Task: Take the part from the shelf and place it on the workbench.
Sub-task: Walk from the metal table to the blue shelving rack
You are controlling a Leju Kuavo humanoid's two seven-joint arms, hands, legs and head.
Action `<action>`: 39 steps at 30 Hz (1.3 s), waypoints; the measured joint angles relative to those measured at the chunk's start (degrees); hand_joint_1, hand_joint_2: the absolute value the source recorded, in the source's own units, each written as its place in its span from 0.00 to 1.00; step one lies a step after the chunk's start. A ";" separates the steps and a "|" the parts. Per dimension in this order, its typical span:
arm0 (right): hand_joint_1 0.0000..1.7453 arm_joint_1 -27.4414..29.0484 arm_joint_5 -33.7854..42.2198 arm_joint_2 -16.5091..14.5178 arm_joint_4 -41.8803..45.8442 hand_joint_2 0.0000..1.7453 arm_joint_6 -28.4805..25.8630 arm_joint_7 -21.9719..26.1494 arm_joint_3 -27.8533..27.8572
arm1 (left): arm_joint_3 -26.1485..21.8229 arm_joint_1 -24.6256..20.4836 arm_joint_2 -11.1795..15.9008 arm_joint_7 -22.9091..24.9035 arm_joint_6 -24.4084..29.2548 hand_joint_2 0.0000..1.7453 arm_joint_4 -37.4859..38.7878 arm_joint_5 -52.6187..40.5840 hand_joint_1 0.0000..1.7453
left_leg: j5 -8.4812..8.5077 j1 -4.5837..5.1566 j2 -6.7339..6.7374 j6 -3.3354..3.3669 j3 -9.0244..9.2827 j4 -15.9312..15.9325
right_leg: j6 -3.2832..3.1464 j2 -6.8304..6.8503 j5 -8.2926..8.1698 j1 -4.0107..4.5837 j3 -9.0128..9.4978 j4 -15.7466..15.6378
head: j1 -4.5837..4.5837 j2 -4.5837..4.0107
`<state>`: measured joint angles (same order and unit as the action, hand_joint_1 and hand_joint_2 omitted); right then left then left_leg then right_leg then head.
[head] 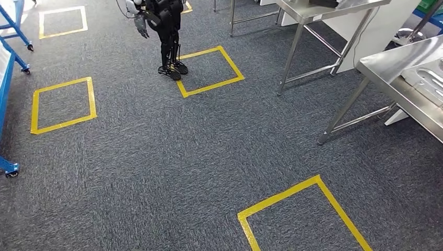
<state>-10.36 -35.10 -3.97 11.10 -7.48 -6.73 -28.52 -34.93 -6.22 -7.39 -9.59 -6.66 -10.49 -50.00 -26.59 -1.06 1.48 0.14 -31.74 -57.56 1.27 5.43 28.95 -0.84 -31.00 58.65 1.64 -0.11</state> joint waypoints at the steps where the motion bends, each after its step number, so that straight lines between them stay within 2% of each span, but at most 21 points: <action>1: 0.00 0.01 -0.03 -0.01 0.01 0.00 0.00 0.00 0.09 | -0.02 -0.11 0.01 0.34 -0.05 0.00 -0.01 -0.02 0.00 | 0.23 -0.06 -0.54 0.37 -0.01 0.13 | 0.25 -1.56 1.40 -0.16 -0.79 1.87 | 0.00 0.00; 3: 0.00 0.16 -0.12 -0.01 -0.01 0.00 0.00 0.00 0.30 | -0.07 -0.45 -0.03 0.89 -0.14 0.00 -0.01 -0.06 0.00 | 0.54 -0.02 -1.68 0.84 -0.27 0.18 | 0.36 -4.58 5.37 -0.27 -3.97 8.71 | -0.01 0.00; 4: 0.00 0.27 -0.19 -0.02 -0.01 0.00 0.01 0.00 0.38 | -0.15 -0.59 -0.05 1.13 -0.17 0.00 -0.01 -0.07 0.00 | 0.62 0.10 -2.36 0.97 -0.42 0.16 | 0.30 -5.06 7.04 -0.22 -6.00 12.82 | -0.01 0.00; 6: 0.00 0.39 -0.36 -0.02 -0.02 0.00 0.03 0.00 0.49 | -0.38 -0.63 -0.09 1.63 -0.21 0.00 -0.01 -0.16 0.00 | 0.71 0.39 -3.90 1.09 -0.54 0.10 | -0.03 -5.31 7.31 -0.07 -8.15 16.70 | 0.00 0.00; 8: 0.00 0.38 -0.56 -0.02 -0.02 0.00 0.04 0.00 0.67 | -0.66 -0.64 -0.13 1.98 -0.20 0.00 -0.01 -0.27 0.00 | 0.72 0.61 -5.57 1.09 -0.38 0.04 | -0.81 -5.99 3.28 0.22 -5.99 11.51 | 0.00 0.00; 10: 0.00 0.36 -0.74 0.08 -0.03 0.00 0.03 0.00 0.84 | -0.86 -0.78 -0.32 2.21 -0.19 0.00 0.00 -0.27 0.00 | 0.74 0.69 -7.04 0.95 -0.35 -0.06 | -1.81 -8.57 -0.52 0.45 -2.33 3.25 | -0.01 0.00; 12: 0.00 0.26 -0.90 0.25 -0.05 0.00 0.03 0.00 0.92 | -0.99 -0.96 -0.53 2.36 -0.18 0.00 0.00 -0.19 0.00 | 0.93 0.45 -8.30 0.39 -0.76 -0.07 | -2.32 -10.18 -1.47 0.67 -0.94 -0.23 | -0.01 0.00; 14: 0.00 0.10 -1.01 0.21 -0.04 0.00 0.03 0.01 0.97 | -1.17 -0.94 -0.62 2.46 -0.11 0.00 0.01 -0.07 0.00 | 1.20 0.23 -9.38 -0.40 -1.10 0.18 | -2.54 -9.19 -1.68 0.70 -0.75 -0.82 | 0.00 0.00; 17: 0.00 0.06 -1.16 -0.02 -0.01 0.00 0.08 0.02 1.06 | -1.46 -0.87 -0.63 2.68 0.08 0.00 0.01 0.11 0.00 | -1.07 0.48 -5.66 -1.01 -2.86 -3.40 | -3.19 -6.77 -2.29 0.38 0.08 -2.40 | 0.01 0.00; 18: 0.00 0.09 -1.23 -0.01 -0.02 0.00 0.16 0.01 1.11 | -1.56 -0.98 -0.63 2.74 0.13 0.00 0.01 0.21 0.00 | -2.85 0.45 -3.84 -1.17 -4.49 -6.77 | -3.37 -5.87 -2.31 0.50 0.20 -2.57 | 0.01 0.00; 20: 0.00 0.18 -1.38 -0.01 -0.02 0.00 0.38 -0.09 1.18 | -1.86 -1.10 -0.63 2.90 0.17 0.00 0.01 0.40 0.00 | -5.77 0.28 -2.39 -1.60 -7.98 -13.93 | -3.54 -4.07 -2.18 0.66 0.17 -2.50 | 0.01 0.00; 22: 0.00 0.20 -1.55 -0.03 -0.02 0.00 0.54 -0.25 1.18 | -2.20 -0.88 -0.63 3.12 0.20 0.00 0.02 0.52 0.00 | -5.00 0.11 -1.84 -1.94 -8.23 -14.71 | -3.44 -2.42 -1.99 0.67 0.14 -2.32 | 0.00 0.00; 24: 0.00 0.15 -1.67 -0.07 -0.02 0.00 0.57 -0.32 1.18 | -2.37 -0.74 -0.62 3.24 0.27 0.00 0.01 0.56 0.00 | -1.49 0.01 -0.25 -1.98 -4.35 -7.64 | -3.12 -1.03 -1.65 0.67 0.18 -1.92 | 0.00 0.00; 27: 0.00 0.05 -1.77 -0.11 -0.02 0.00 0.66 -0.34 1.20 | -2.43 -0.92 -0.62 3.25 0.46 0.00 0.01 0.58 0.00 | 0.69 0.52 2.07 -1.06 -0.37 -0.02 | -2.33 0.74 -1.04 1.02 0.23 -1.22 | 0.00 0.00; 29: 0.00 -0.04 -1.85 -0.15 -0.02 0.00 0.82 -0.39 1.20 | -2.59 -0.71 -0.60 3.31 0.56 0.00 0.01 0.57 0.00 | 0.81 0.72 0.96 -0.36 -0.62 0.22 | -1.79 1.72 -0.92 1.05 0.33 -1.17 | 0.00 0.00; 30: 0.00 -0.11 -1.93 -0.18 -0.02 0.00 0.89 -0.43 1.20 | -2.70 -0.50 -0.60 3.41 0.62 0.00 0.00 0.56 0.00 | 0.98 0.65 0.39 -0.07 -0.64 0.40 | -1.43 1.33 -0.65 0.89 0.35 -0.94 | -0.01 0.00; 32: 0.00 -0.16 -2.08 -0.21 -0.02 0.00 0.97 -0.50 1.20 | -2.86 -0.27 -0.61 3.67 0.69 0.00 0.00 0.52 0.00 | 1.46 0.41 -0.72 0.60 -0.57 0.81 | -0.81 -1.45 1.53 0.56 -0.80 1.90 | 0.00 0.00; 34: 0.00 0.01 -2.19 -0.21 -0.03 0.00 1.11 -0.58 1.20 | -2.95 -0.26 -0.64 3.80 0.76 0.00 0.01 0.49 0.00 | 1.73 0.40 -1.86 0.97 -0.81 0.89 | -0.51 -4.42 5.40 0.33 -4.10 8.92 | 0.00 0.00; 36: 0.00 0.30 -2.30 -0.21 -0.05 0.00 1.34 -0.79 1.20 | -3.09 -0.05 -0.66 3.86 0.89 0.00 0.02 0.47 0.00 | 1.84 0.45 -3.28 1.02 -0.97 0.85 | -0.42 -5.13 7.25 0.19 -6.94 14.73 | 0.00 0.00; 37: 0.00 0.37 -2.38 -0.21 -0.05 0.00 1.44 -0.90 1.20 | -3.16 0.18 -0.64 3.89 1.01 0.00 0.02 0.46 0.00 | 1.87 0.44 -4.05 0.96 -0.99 0.80 | -0.41 -5.24 6.50 0.08 -7.06 14.81 | 0.00 0.00; 39: 0.00 0.41 -2.66 -0.20 -0.06 0.00 1.60 -1.16 1.20 | -3.24 0.63 -0.63 3.94 1.26 0.00 0.01 0.39 0.00 | 1.90 0.40 -5.63 0.68 -1.01 0.58 | -0.47 -6.30 2.47 -0.30 -4.30 8.79 | -0.01 0.00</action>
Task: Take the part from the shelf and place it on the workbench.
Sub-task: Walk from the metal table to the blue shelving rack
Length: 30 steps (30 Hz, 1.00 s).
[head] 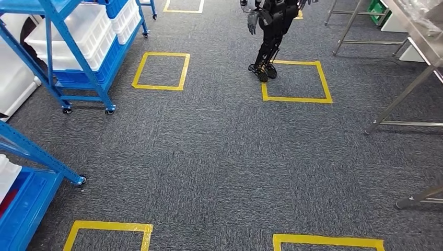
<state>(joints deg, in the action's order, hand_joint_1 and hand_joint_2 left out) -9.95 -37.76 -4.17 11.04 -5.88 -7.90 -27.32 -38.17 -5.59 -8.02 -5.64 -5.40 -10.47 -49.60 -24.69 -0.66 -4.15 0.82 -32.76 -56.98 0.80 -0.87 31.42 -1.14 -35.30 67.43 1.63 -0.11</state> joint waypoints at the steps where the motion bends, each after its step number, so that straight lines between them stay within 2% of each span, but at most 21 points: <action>1: 0.00 0.03 -0.15 0.02 -0.02 0.00 0.07 -0.11 0.00 | -0.01 0.12 0.00 0.01 0.09 0.00 -0.01 -0.10 0.00 | -0.03 0.05 -0.71 -0.24 -0.12 -0.21 | -0.06 -1.36 -1.67 -0.18 1.75 -3.85 | 0.00 0.00; 3: 0.00 0.08 -0.38 0.05 -0.07 0.00 0.20 -0.26 0.00 | -0.02 0.21 0.02 0.01 0.18 0.00 -0.01 -0.34 0.00 | 0.02 0.07 -1.96 -0.92 -0.54 -0.51 | -0.33 -3.26 -3.15 -0.31 3.67 -8.32 | 0.00 0.00; 4: 0.00 0.05 -0.47 0.06 -0.10 0.00 0.26 -0.30 0.00 | -0.02 0.30 0.03 0.03 0.19 0.00 -0.01 -0.48 0.00 | 0.12 0.05 -2.53 -1.35 -0.73 -0.51 | -0.57 -3.31 -3.02 -0.15 3.76 -8.69 | 0.01 0.00; 6: 0.00 -0.11 -0.69 0.05 -0.10 0.00 0.36 -0.37 0.00 | -0.02 0.66 0.09 0.12 0.17 0.00 0.00 -0.78 0.00 | 0.24 -0.22 -3.15 -2.13 -1.05 -0.48 | -1.35 -1.99 -3.36 0.04 3.87 -8.96 | 0.01 0.00; 8: 0.00 -0.22 -1.01 0.04 -0.09 0.00 0.44 -0.41 0.00 | -0.02 0.87 0.17 0.22 0.11 0.00 0.01 -1.05 0.00 | -1.35 -0.20 -0.87 -2.57 -2.28 -2.91 | -2.25 -0.54 -3.70 0.10 4.08 -9.49 | 0.01 0.00; 10: 0.00 -0.22 -1.36 0.03 -0.09 0.00 0.56 -0.41 0.00 | -0.02 0.79 0.21 0.20 0.08 0.00 0.01 -1.12 0.00 | -5.06 -0.06 2.36 -2.72 -5.34 -9.63 | -2.82 1.12 -3.73 0.41 4.15 -9.71 | 0.02 0.00; 12: 0.00 -0.15 -1.62 0.06 -0.12 0.00 0.67 -0.41 0.00 | -0.02 0.81 0.21 0.08 0.03 0.50 0.01 -1.16 0.00 | -7.72 -0.08 3.39 -2.85 -8.23 -16.22 | -3.06 2.92 -3.61 0.80 4.12 -9.69 | 0.01 0.00; 13: 0.00 -0.16 -1.74 0.07 -0.14 0.00 0.72 -0.41 0.00 | -0.02 0.94 0.21 0.00 0.00 0.75 0.01 -1.20 0.00 | -7.63 -0.08 3.59 -2.83 -8.38 -17.02 | -3.12 3.76 -3.57 0.95 4.12 -9.67 | 0.02 0.00; 14: 0.00 -0.20 -1.87 0.08 -0.14 0.00 0.74 -0.41 0.00 | -0.02 1.09 0.21 -0.09 -0.01 1.00 0.01 -1.29 0.00 | -6.52 -0.06 3.84 -2.73 -7.28 -15.43 | -3.14 4.52 -3.52 1.07 4.14 -9.64 | 0.01 0.00; 15: 0.00 -0.25 -2.00 0.08 -0.14 0.00 0.75 -0.41 0.00 | -0.02 1.19 0.22 -0.16 0.02 1.00 0.01 -1.39 0.00 | -4.79 0.00 4.43 -2.49 -5.18 -11.93 | -3.12 5.23 -3.45 1.17 4.21 -9.61 | 0.01 0.00; 16: 0.00 -0.30 -2.13 0.08 -0.14 0.00 0.74 -0.41 0.00 | -0.02 1.20 0.24 -0.25 0.06 1.00 0.00 -1.51 0.00 | -3.24 0.17 5.76 -2.13 -2.70 -7.62 | -3.04 5.89 -3.37 1.29 4.32 -9.57 | 0.01 0.00; 18: 0.00 -0.35 -2.26 0.09 -0.14 0.00 0.68 -0.41 0.00 | -0.02 1.01 0.28 -0.39 0.15 1.00 0.00 -1.73 0.00 | -1.66 0.72 7.87 -1.29 0.54 -1.71 | -2.65 7.04 -3.16 1.57 4.46 -9.48 | 0.01 0.00; 19: 0.00 -0.37 -2.29 0.09 -0.15 0.00 0.65 -0.41 0.00 | -0.02 0.98 0.30 -0.45 0.17 1.00 0.00 -1.84 0.00 | -1.63 0.98 8.26 -0.96 0.90 -0.71 | -2.42 7.60 -3.10 1.65 4.52 -9.46 | 0.01 0.00; 21: 0.00 -0.48 -2.29 0.04 -0.11 0.00 0.58 -0.41 0.00 | -0.02 1.16 0.32 -0.49 0.19 1.00 0.01 -2.03 0.00 | -1.34 1.00 7.04 -0.43 0.87 -0.25 | -1.91 8.48 -2.97 1.62 4.73 -9.48 | 0.01 0.00; 22: 0.00 -0.53 -2.29 0.02 -0.09 0.00 0.54 -0.41 0.00 | -0.02 1.29 0.33 -0.46 0.20 1.00 0.01 -2.11 0.00 | -1.10 0.84 6.42 -0.16 1.00 0.11 | -1.59 7.73 -2.55 1.50 4.76 -9.10 | 0.00 0.00; 23: 0.00 -0.54 -2.28 0.02 -0.06 0.00 0.51 -0.41 0.00 | -0.02 1.32 0.33 -0.42 0.20 1.00 0.01 -2.14 0.00 | -0.79 0.66 5.79 0.17 1.17 0.45 | -1.29 6.25 -1.53 1.35 4.33 -7.82 | 0.00 0.00; 25: 0.00 -0.41 -2.28 0.11 -0.07 0.00 0.50 -0.41 0.00 | -0.02 1.18 0.31 -0.36 0.20 1.00 0.01 -2.15 0.00 | -0.37 0.49 4.48 0.58 1.16 0.79 | -0.81 2.51 2.05 0.96 1.69 -1.70 | -0.01 0.00; 27: 0.00 -0.17 -2.29 0.16 -0.11 0.00 0.54 -0.41 0.00 | -0.02 1.12 0.29 -0.32 0.20 1.00 0.01 -2.15 0.00 | -0.24 0.51 2.98 0.67 0.91 0.67 | -0.60 1.23 4.92 0.74 -1.76 5.41 | -0.02 0.00; 28: 0.00 -0.10 -2.34 0.17 -0.14 0.00 0.57 -0.41 0.00 | -0.02 1.20 0.28 -0.27 0.20 1.00 0.01 -2.10 0.00 | -0.22 0.50 2.17 0.62 0.85 0.55 | -0.51 1.10 4.80 0.64 -2.51 6.77 | -0.02 0.00; 29: 0.00 -0.09 -2.41 0.17 -0.15 0.00 0.60 -0.41 0.00 | -0.03 1.28 0.28 -0.23 0.20 1.00 0.01 -2.05 0.00 | -0.22 0.48 1.40 0.52 0.82 0.39 | -0.44 1.02 3.60 0.51 -2.24 5.97 | -0.02 0.00; 30: 0.00 -0.11 -2.50 0.17 -0.15 0.00 0.67 -0.41 0.00 | -0.04 1.33 0.28 -0.18 0.20 1.00 0.01 -2.00 0.00 | -0.28 0.43 0.58 0.37 0.80 0.18 | -0.37 0.68 1.46 0.30 -0.91 2.96 | -0.02 0.00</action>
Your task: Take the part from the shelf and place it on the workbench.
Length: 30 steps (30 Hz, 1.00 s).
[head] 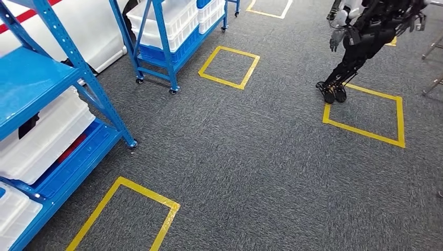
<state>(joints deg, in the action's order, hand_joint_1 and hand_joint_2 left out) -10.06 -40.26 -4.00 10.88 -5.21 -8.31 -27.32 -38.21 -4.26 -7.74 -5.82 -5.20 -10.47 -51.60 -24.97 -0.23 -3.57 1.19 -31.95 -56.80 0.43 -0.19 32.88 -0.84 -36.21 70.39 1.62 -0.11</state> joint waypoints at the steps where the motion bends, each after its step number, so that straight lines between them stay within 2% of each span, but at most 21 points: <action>1: 0.00 -0.01 -0.10 0.00 0.00 0.00 0.08 -0.02 0.00 | -0.01 0.00 -0.01 0.02 0.00 1.00 0.00 0.05 0.00 | -0.09 -0.07 -0.78 -0.22 -0.07 -0.24 | 0.06 -1.02 -2.11 -0.28 1.80 -4.03 | 0.00 0.00; 3: 0.00 0.06 -0.24 0.00 -0.04 0.00 0.27 -0.06 0.00 | -0.03 -0.16 -0.03 0.05 0.04 1.00 0.00 0.11 0.00 | -0.22 -0.09 -2.15 -0.91 -0.49 -0.86 | 0.00 -3.39 -4.45 -0.54 4.44 -10.12 | 0.01 0.00; 4: 0.00 0.08 -0.31 0.00 -0.07 0.00 0.36 -0.08 0.00 | -0.03 -0.17 -0.04 0.08 0.06 1.00 0.00 0.15 0.00 | -0.16 -0.14 -2.71 -1.31 -0.77 -0.97 | -0.17 -4.06 -4.54 -0.47 4.79 -11.11 | 0.01 0.00; 6: 0.00 -0.02 -0.45 -0.02 -0.09 0.00 0.48 -0.20 0.00 | -0.10 -0.04 -0.04 0.16 0.11 1.00 0.00 0.13 0.00 | 0.11 -0.30 -3.65 -2.10 -1.21 -0.85 | -0.86 -3.26 -4.70 -0.27 4.72 -11.32 | 0.02 0.00; 7: 0.00 -0.12 -0.52 -0.04 -0.09 0.00 0.54 -0.32 0.00 | -0.17 0.06 -0.04 0.18 0.13 1.00 0.00 0.07 0.00 | -0.06 -0.36 -3.01 -2.38 -1.44 -1.07 | -1.30 -2.63 -4.86 -0.24 4.78 -11.54 | 0.02 0.00; 9: 0.00 -0.21 -0.60 -0.07 -0.10 0.00 0.54 -0.55 0.00 | -0.32 0.01 -0.04 0.20 0.15 1.00 0.00 -0.10 0.00 | -2.15 -0.33 0.00 -2.80 -2.96 -4.20 | -2.18 -1.11 -5.11 -0.23 4.87 -11.99 | 0.02 0.00; 10: 0.00 -0.16 -0.61 -0.06 -0.11 0.00 0.53 -0.62 0.00 | -0.36 -0.13 -0.04 0.20 0.15 1.00 0.00 -0.18 0.00 | -4.03 -0.32 1.69 -2.95 -4.44 -7.50 | -2.47 -0.24 -5.12 -0.06 4.89 -12.06 | 0.02 0.00; 11: 0.00 -0.05 -0.61 -0.05 -0.13 0.00 0.50 -0.66 0.01 | -0.37 -0.28 -0.07 0.22 0.11 1.00 0.00 -0.25 0.00 | -6.00 -0.35 2.55 -3.10 -6.26 -11.50 | -2.66 0.68 -5.07 0.12 4.86 -12.06 | 0.02 0.00; 13: 0.00 0.15 -0.58 -0.02 -0.17 0.00 0.42 -0.73 0.02 | -0.39 -0.36 -0.13 0.35 0.00 1.00 0.00 -0.36 0.00 | -8.01 -0.43 3.03 -3.27 -8.68 -17.21 | -2.81 2.50 -4.98 0.44 4.80 -12.02 | 0.02 0.00; 14: 0.00 0.20 -0.56 -0.01 -0.19 0.00 0.38 -0.75 0.02 | -0.40 -0.29 -0.16 0.44 -0.06 1.00 0.00 -0.40 0.00 | -7.48 -0.43 3.19 -3.25 -8.42 -17.12 | -2.84 3.30 -4.94 0.54 4.80 -11.99 | 0.02 0.00; 15: 0.00 0.19 -0.55 -0.01 -0.19 0.00 0.34 -0.76 0.02 | -0.41 -0.23 -0.17 0.51 -0.12 1.00 0.00 -0.42 0.00 | -6.07 -0.40 3.47 -3.12 -7.01 -14.78 | -2.83 4.00 -4.89 0.62 4.84 -11.97 | 0.02 0.00; 18: 0.00 0.17 -0.56 -0.03 -0.20 0.00 0.35 -0.76 0.02 | -0.44 -0.42 -0.08 0.57 -0.29 1.00 0.00 -0.42 0.00 | -1.88 0.27 6.57 -2.02 -0.84 -3.49 | -2.41 5.91 -4.59 0.99 5.18 -11.85 | 0.02 0.00; 20: 0.00 0.12 -0.64 -0.07 -0.20 0.00 0.49 -0.75 0.02 | -0.47 -0.55 0.02 0.60 -0.39 1.00 0.00 -0.40 0.00 | -1.54 0.81 7.37 -1.32 0.09 -1.04 | -1.93 7.05 -4.47 1.14 5.34 -11.84 | 0.02 0.00; 21: 0.00 0.04 -0.71 -0.11 -0.20 0.00 0.57 -0.75 0.02 | -0.49 -0.46 0.05 0.61 -0.43 1.00 0.00 -0.39 0.00 | -1.33 0.78 6.68 -1.04 -0.03 -0.88 | -1.69 7.58 -4.47 1.12 5.45 -11.92 | 0.02 0.00; 22: 0.00 -0.06 -0.79 -0.15 -0.20 0.00 0.64 -0.75 0.02 | -0.50 -0.30 0.07 0.62 -0.45 1.00 0.00 -0.37 0.00 | -1.09 0.62 6.05 -0.82 0.10 -0.58 | -1.39 7.51 -4.33 1.01 5.56 -11.83 | 0.02 0.00; 24: 0.00 -0.21 -0.92 -0.19 -0.20 0.00 0.68 -0.75 0.02 | -0.53 -0.15 0.10 0.63 -0.44 1.00 0.00 -0.34 0.00 | -0.52 0.21 4.81 -0.24 0.42 0.11 | -0.76 4.87 -2.67 0.77 4.74 -9.60 | 0.01 0.00; 26: 0.00 -0.14 -0.98 -0.12 -0.21 0.00 0.69 -0.74 0.02 | -0.55 -0.38 0.09 0.62 -0.43 1.00 0.00 -0.33 0.00 | -0.19 0.06 3.50 0.12 0.35 0.29 | -0.36 1.50 0.94 0.49 1.55 -2.96 | 0.01 0.00; 27: 0.00 -0.06 -0.98 -0.09 -0.21 0.00 0.69 -0.69 0.02 | -0.55 -0.47 0.07 0.61 -0.44 1.00 0.00 -0.33 0.00 | -0.12 0.07 2.78 0.18 0.22 0.24 | -0.26 0.85 2.50 0.42 -0.35 0.85 | 0.00 0.00; 28: 0.00 -0.02 -0.98 -0.06 -0.22 0.00 0.69 -0.65 0.02 | -0.55 -0.45 0.05 0.61 -0.43 1.00 0.00 -0.33 0.00 | -0.10 0.07 2.06 0.19 0.16 0.17 | -0.19 0.58 3.12 0.37 -1.69 3.48 | 0.00 0.00; 29: 0.00 -0.04 -0.99 -0.04 -0.22 0.00 0.70 -0.61 0.02 | -0.55 -0.35 0.03 0.62 -0.43 1.00 0.00 -0.33 0.00 | -0.08 0.06 1.30 0.13 0.16 0.09 | -0.14 0.47 2.55 0.31 -2.07 4.08 | 0.00 0.00; 30: 0.00 -0.09 -1.01 -0.04 -0.22 0.00 0.70 -0.57 0.02 | -0.56 -0.26 0.02 0.62 -0.42 1.00 0.00 -0.33 0.00 | -0.09 0.01 0.53 0.03 0.20 -0.04 | -0.10 0.29 0.86 0.18 -1.32 2.30 | 0.00 0.00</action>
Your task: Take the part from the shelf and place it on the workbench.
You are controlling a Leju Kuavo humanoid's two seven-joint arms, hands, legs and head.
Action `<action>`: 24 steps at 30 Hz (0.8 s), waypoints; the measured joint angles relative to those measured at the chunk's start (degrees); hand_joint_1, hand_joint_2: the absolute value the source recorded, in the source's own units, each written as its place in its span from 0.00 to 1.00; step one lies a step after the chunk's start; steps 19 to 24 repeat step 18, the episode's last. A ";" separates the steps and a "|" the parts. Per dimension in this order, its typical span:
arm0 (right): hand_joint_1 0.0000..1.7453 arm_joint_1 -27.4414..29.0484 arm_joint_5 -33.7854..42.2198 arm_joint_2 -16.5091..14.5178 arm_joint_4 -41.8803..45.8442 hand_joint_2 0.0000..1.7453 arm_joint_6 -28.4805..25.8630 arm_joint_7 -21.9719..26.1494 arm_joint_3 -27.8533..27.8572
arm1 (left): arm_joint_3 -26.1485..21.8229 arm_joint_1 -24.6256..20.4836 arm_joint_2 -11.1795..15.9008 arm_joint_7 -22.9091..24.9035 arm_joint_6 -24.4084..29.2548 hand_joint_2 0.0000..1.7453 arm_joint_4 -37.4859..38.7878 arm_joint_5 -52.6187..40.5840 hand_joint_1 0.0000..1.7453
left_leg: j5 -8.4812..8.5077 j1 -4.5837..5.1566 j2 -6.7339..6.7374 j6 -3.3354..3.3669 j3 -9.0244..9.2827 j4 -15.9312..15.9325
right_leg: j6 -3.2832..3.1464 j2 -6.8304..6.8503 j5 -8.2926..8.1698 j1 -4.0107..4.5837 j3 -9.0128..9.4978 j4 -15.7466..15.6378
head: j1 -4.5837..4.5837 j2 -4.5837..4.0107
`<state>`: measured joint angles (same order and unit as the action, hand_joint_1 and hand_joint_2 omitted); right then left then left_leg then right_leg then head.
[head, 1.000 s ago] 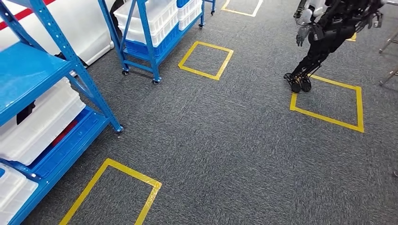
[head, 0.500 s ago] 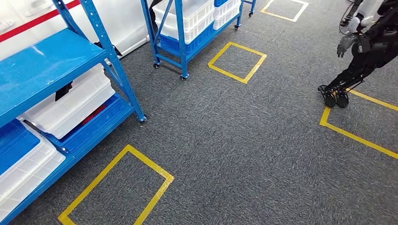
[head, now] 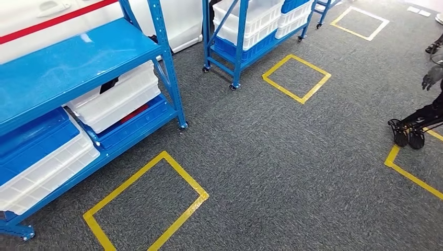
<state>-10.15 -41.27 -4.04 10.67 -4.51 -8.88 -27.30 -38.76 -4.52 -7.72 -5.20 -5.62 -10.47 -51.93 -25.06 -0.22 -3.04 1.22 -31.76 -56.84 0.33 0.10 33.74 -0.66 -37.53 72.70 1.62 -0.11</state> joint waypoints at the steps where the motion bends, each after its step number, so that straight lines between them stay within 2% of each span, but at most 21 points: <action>1: 0.00 -0.06 -0.03 0.01 0.00 0.00 0.02 -0.01 0.00 | -0.01 0.05 -0.01 0.00 0.01 1.00 0.00 0.00 0.00 | -0.05 -0.06 -0.81 -0.17 0.03 -0.18 | 0.05 -0.57 -2.37 -0.21 1.63 -3.62 | 0.00 0.00; 3: 0.00 0.08 -0.10 0.02 -0.04 0.00 0.08 -0.01 0.00 | -0.02 -0.05 -0.02 -0.01 0.05 1.00 0.00 0.00 0.00 | -0.21 -0.08 -2.30 -0.75 -0.29 -0.76 | 0.08 -3.12 -5.42 -0.58 4.75 -10.75 | 0.01 0.00; 4: 0.00 0.14 -0.11 0.02 -0.06 0.00 0.11 -0.01 0.00 | -0.02 -0.11 -0.02 -0.02 0.08 1.00 0.00 -0.01 0.00 | -0.21 -0.08 -2.91 -1.10 -0.59 -0.99 | -0.01 -4.05 -5.93 -0.65 5.48 -12.63 | 0.01 0.00; 5: 0.00 0.16 -0.12 0.02 -0.08 0.00 0.13 0.02 0.00 | -0.03 -0.11 -0.02 -0.04 0.11 1.00 0.00 -0.03 0.00 | -0.13 -0.10 -3.45 -1.48 -0.91 -1.07 | -0.21 -4.47 -5.79 -0.59 5.59 -13.17 | 0.01 0.00; 7: 0.00 0.01 -0.14 -0.03 -0.07 0.00 0.14 0.08 0.00 | -0.03 0.05 0.00 -0.05 0.15 1.00 0.00 -0.11 0.00 | 0.09 -0.31 -4.36 -2.25 -1.35 -0.89 | -0.93 -3.37 -6.03 -0.46 5.54 -13.39 | 0.00 0.00; 8: 0.00 -0.06 -0.15 -0.04 -0.07 0.00 0.14 0.10 0.00 | -0.03 0.16 0.02 -0.05 0.15 1.00 0.00 -0.15 0.00 | -0.20 -0.33 -3.70 -2.56 -1.59 -1.24 | -1.37 -2.74 -6.16 -0.45 5.62 -13.61 | 0.00 0.00; 9: 0.00 -0.07 -0.17 -0.05 -0.07 0.00 0.14 0.12 0.00 | -0.03 0.17 0.03 -0.05 0.15 1.00 0.00 -0.18 0.00 | -1.12 -0.30 -2.37 -2.80 -2.27 -2.61 | -1.81 -1.96 -6.26 -0.46 5.69 -13.84 | 0.01 0.00; 10: 0.00 -0.04 -0.20 -0.05 -0.07 0.00 0.15 0.13 0.00 | -0.03 0.11 0.04 -0.05 0.16 1.00 0.00 -0.20 0.00 | -2.50 -0.26 -0.72 -2.94 -3.27 -4.88 | -2.16 -1.17 -6.34 -0.47 5.74 -14.05 | 0.01 0.00; 11: 0.00 0.04 -0.24 -0.03 -0.07 0.00 0.21 0.13 0.00 | -0.03 0.00 0.03 -0.07 0.16 1.00 0.00 -0.21 0.00 | -4.47 -0.24 1.05 -3.07 -4.92 -8.46 | -2.40 -0.28 -6.31 -0.29 5.76 -14.11 | 0.02 0.00; 12: 0.00 0.14 -0.28 -0.02 -0.08 0.00 0.29 0.13 0.00 | -0.03 -0.10 0.01 -0.07 0.16 1.00 0.00 -0.21 0.00 | -6.42 -0.30 1.93 -3.19 -6.88 -12.62 | -2.56 0.65 -6.24 -0.10 5.73 -14.09 | 0.02 0.00; 13: 0.00 0.20 -0.34 -0.01 -0.08 0.00 0.38 0.13 0.00 | -0.03 -0.11 -0.01 -0.08 0.16 1.00 0.00 -0.22 0.00 | -7.68 -0.36 2.32 -3.29 -8.43 -16.00 | -2.64 1.52 -6.18 0.08 5.71 -14.08 | 0.02 0.00; 14: 0.00 0.24 -0.42 0.01 -0.09 0.00 0.48 0.13 0.00 | -0.03 -0.06 -0.02 -0.09 0.16 1.00 0.00 -0.24 0.00 | -8.14 -0.41 2.55 -3.33 -9.34 -18.10 | -2.71 2.37 -6.12 0.21 5.71 -14.07 | 0.02 0.00; 15: 0.00 0.22 -0.53 0.02 -0.09 0.00 0.53 0.12 0.00 | -0.04 0.02 -0.03 -0.09 0.16 1.00 0.00 -0.31 0.00 | -7.35 -0.43 2.70 -3.29 -8.97 -17.64 | -2.73 3.10 -6.07 0.31 5.75 -14.06 | 0.02 0.00; 16: 0.00 0.19 -0.63 0.02 -0.09 0.00 0.56 0.12 0.00 | -0.04 0.09 -0.02 -0.09 0.16 1.00 0.00 -0.38 0.00 | -5.82 -0.41 2.91 -3.17 -7.64 -15.25 | -2.71 3.71 -6.01 0.38 5.85 -14.06 | 0.02 0.00; 17: 0.00 0.16 -0.73 0.02 -0.09 0.00 0.58 0.12 0.00 | -0.05 0.09 -0.01 -0.09 0.16 1.00 0.00 -0.43 0.00 | -3.77 -0.29 3.84 -2.85 -5.28 -10.96 | -2.64 4.32 -5.90 0.46 6.03 -14.06 | 0.02 0.00; 18: 0.00 0.14 -0.79 0.01 -0.09 0.00 0.59 0.11 0.00 | -0.05 0.08 0.00 -0.09 0.16 1.00 0.00 -0.47 0.00 | -2.64 -0.24 4.22 -2.70 -3.99 -8.59 | -2.61 4.62 -5.85 0.50 6.13 -14.06 | 0.02 0.00; 24: 0.00 0.14 -0.79 0.01 -0.09 0.00 0.59 0.11 0.00 | -0.05 0.08 0.00 -0.09 0.16 1.00 0.00 -0.47 0.00 | -2.64 -0.24 4.22 -2.70 -3.99 -8.59 | -2.61 4.62 -5.85 0.50 6.13 -14.06 | 0.02 0.00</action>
